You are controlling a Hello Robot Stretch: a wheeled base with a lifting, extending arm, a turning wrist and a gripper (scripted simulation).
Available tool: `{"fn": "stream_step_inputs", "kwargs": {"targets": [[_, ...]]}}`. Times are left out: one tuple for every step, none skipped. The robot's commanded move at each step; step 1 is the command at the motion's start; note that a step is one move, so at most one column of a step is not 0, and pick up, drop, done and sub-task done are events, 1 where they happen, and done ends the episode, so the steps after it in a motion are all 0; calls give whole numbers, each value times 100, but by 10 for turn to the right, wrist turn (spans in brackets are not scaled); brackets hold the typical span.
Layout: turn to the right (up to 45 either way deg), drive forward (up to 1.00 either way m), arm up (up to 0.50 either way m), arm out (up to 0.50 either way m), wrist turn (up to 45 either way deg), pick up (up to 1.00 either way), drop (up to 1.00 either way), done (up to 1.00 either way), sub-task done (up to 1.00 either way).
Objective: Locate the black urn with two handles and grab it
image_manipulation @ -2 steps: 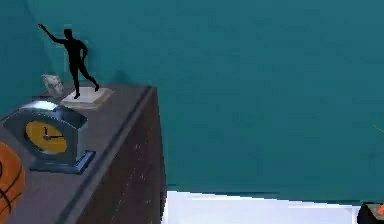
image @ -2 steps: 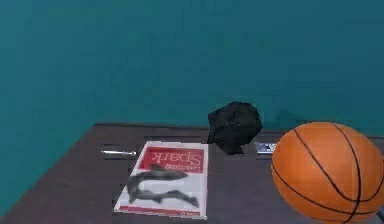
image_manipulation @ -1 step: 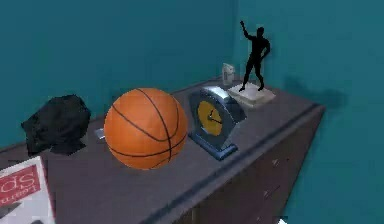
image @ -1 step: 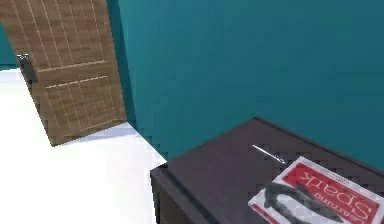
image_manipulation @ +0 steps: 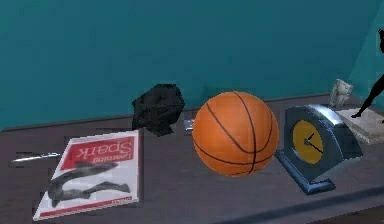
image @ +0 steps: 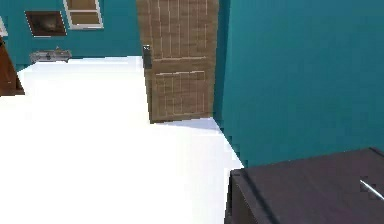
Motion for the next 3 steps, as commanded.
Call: {"fn": "stream_step_inputs", "kwargs": {"targets": [[0,0,50,0,0,0,0,0,0],[0,0,38,0,0,0,0,0,0],[0,0,0,28,0,0,0,0,0]]}}
